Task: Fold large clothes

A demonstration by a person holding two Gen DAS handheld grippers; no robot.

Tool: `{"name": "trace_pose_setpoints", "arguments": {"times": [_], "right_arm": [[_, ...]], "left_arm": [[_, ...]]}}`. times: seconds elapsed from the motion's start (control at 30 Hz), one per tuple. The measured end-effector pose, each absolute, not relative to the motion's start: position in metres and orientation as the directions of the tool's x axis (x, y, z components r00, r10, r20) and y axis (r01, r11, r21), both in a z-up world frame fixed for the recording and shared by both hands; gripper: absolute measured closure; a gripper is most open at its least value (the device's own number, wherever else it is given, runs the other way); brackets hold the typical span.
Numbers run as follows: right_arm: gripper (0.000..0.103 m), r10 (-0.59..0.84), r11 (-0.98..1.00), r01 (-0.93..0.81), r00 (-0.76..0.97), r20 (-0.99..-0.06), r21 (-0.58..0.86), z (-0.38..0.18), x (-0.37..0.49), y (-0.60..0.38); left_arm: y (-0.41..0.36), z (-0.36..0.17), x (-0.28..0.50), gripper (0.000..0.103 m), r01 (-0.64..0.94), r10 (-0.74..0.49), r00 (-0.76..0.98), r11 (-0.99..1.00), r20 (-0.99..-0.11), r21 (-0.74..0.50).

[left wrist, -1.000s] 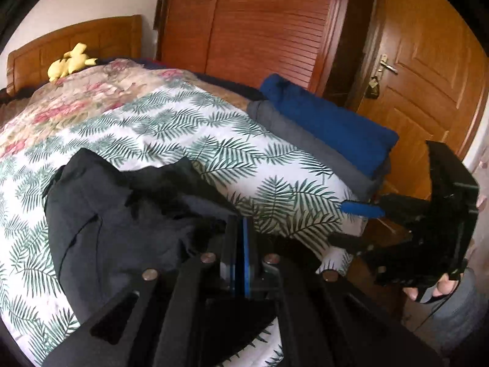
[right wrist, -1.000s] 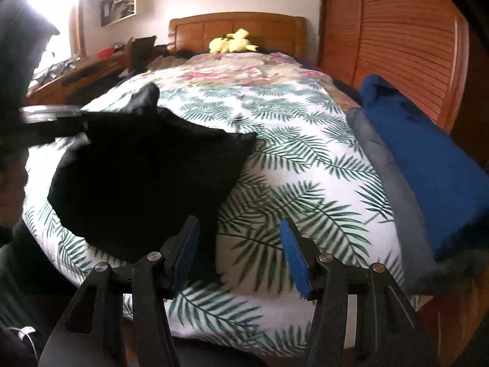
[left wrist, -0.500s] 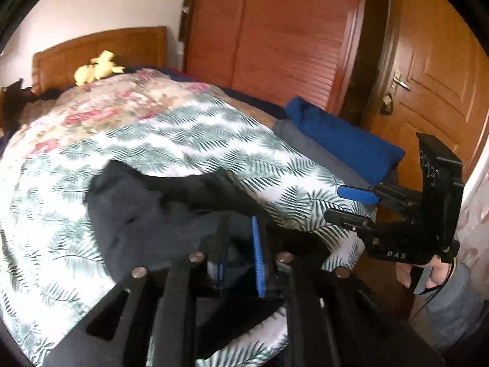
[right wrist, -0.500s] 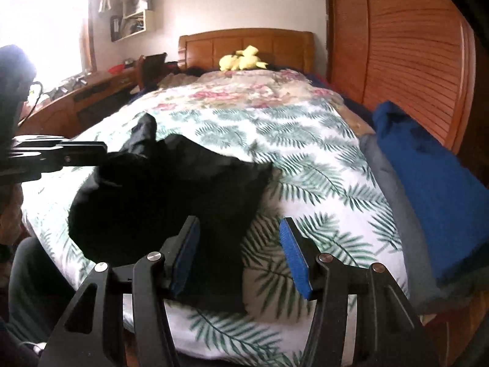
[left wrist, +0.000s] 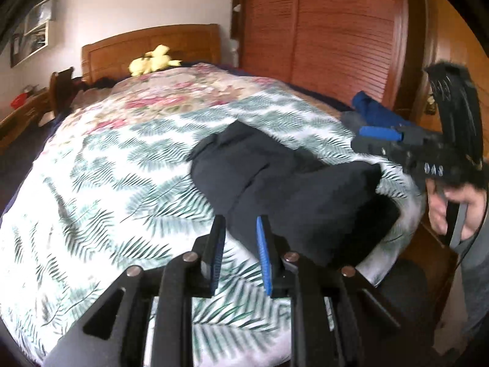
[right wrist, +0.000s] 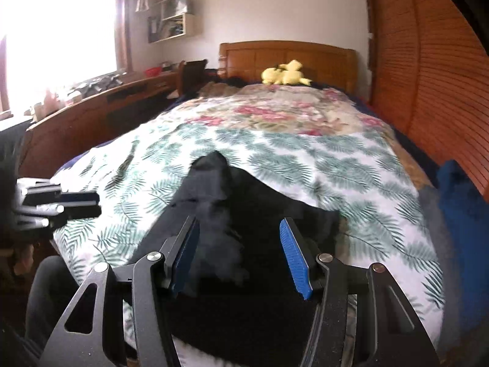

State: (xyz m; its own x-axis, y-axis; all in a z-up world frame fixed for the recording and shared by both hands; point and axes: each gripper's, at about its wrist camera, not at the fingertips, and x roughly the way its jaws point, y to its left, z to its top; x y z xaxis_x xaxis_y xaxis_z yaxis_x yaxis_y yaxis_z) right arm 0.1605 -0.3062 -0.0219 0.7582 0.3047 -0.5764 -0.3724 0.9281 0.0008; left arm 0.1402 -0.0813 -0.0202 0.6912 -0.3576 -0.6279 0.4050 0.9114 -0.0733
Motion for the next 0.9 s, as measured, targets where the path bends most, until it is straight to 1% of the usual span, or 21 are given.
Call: {"name": "trace_pose_setpoints", "arguments": {"times": [0.13,0.3,0.53,0.73,0.9], "right_arm": [[0.047,0.330,0.920,-0.390,0.713,-0.618,0.041,-0.033,0.190,-0.287],[0.047,0.314,0.924,-0.379,0.675,-0.668,0.051,-0.050,0.213,-0.282],[0.047,0.319,0.921,-0.378,0.585,-0.746,0.098,-0.081,0.220,-0.287],[0.047,0.336,0.919,-0.368,0.533,-0.777,0.145,-0.098,0.220,-0.293],[0.047,0.313,0.931,-0.336,0.529,-0.789,0.144,-0.105,0.223,-0.302]], "left_arm": [[-0.061,-0.034,0.135,0.085,0.370,-0.330,0.704,0.926,-0.630,-0.072],[-0.036,-0.051,0.125,0.085,0.319,-0.282,0.723,0.946,-0.630,-0.056],[-0.011,-0.070,0.110,0.085,0.270,-0.249,0.728,0.960,-0.639,-0.067],[-0.001,-0.072,0.106,0.085,0.249,-0.240,0.737,0.966,-0.632,-0.077],[0.003,-0.068,0.104,0.084,0.242,-0.240,0.746,0.967,-0.621,-0.082]]}}
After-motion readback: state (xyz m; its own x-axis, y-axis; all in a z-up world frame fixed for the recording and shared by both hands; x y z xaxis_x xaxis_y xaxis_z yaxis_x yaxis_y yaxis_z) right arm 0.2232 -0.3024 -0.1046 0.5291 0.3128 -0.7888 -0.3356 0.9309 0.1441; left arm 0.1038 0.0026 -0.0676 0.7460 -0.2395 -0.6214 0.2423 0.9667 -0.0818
